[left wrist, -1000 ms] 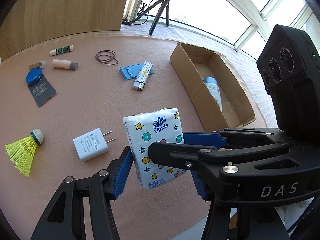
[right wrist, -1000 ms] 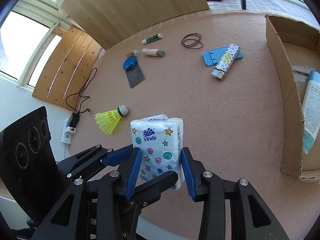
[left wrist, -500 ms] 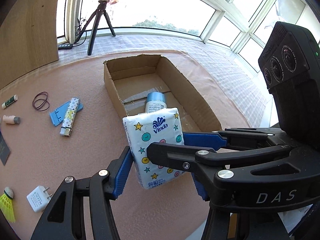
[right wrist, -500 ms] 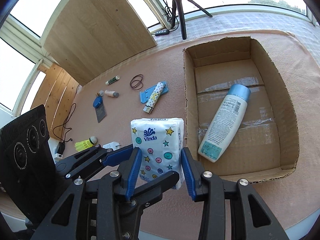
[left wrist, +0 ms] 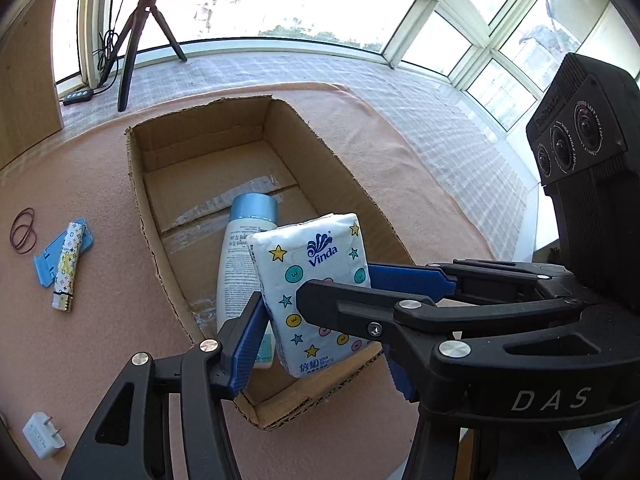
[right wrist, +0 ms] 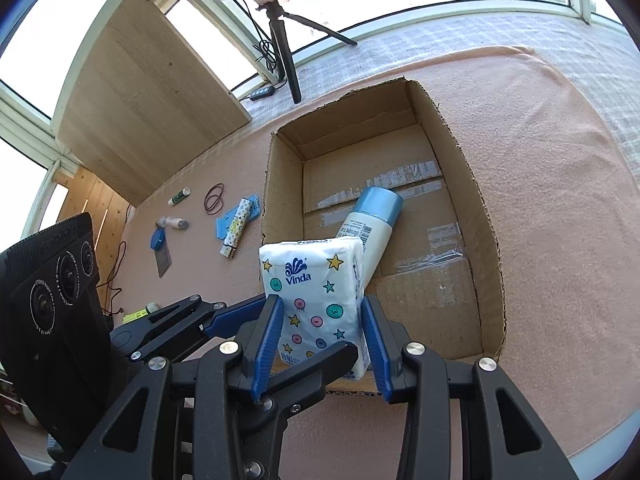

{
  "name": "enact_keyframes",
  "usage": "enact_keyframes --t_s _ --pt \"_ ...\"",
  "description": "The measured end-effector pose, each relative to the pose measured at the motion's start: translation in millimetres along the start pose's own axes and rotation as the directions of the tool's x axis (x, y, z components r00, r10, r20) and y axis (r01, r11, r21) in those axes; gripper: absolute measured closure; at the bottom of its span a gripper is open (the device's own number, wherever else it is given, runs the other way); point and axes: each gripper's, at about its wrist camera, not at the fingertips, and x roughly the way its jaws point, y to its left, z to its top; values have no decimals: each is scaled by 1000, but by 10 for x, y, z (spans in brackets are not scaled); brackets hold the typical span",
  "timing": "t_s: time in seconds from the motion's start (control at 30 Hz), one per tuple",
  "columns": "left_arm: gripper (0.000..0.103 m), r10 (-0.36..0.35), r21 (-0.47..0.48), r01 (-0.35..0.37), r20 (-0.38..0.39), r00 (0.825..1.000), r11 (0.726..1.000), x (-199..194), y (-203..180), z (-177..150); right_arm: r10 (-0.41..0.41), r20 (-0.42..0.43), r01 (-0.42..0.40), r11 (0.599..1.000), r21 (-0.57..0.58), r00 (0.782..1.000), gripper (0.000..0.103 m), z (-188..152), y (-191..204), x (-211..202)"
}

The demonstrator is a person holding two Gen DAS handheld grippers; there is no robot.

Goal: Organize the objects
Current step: 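Lower the tissue pack into the box beside the bottle and release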

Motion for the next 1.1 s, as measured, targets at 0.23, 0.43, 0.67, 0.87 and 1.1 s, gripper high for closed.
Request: enact_keyframes --t_s 0.23,0.43,0.67,0.87,1.1 --pt "44 -6 8 6 -23 1000 1000 85 6 42 -15 7 15 1000 -8 1000 65 11 -48 1" --pt "23 18 21 -17 -36 999 1000 103 -13 28 -85 57 86 996 -7 995 44 37 -49 -63" --pt "23 23 1 -23 -28 999 1000 27 84 -15 -89 57 89 996 8 994 44 29 -36 -73" --pt "23 30 -11 -30 -26 999 999 -61 149 -85 -96 65 95 995 10 993 44 19 41 -79" --pt "23 53 -41 -54 -11 999 998 -239 331 -174 -92 64 93 996 -8 994 44 12 211 -32"
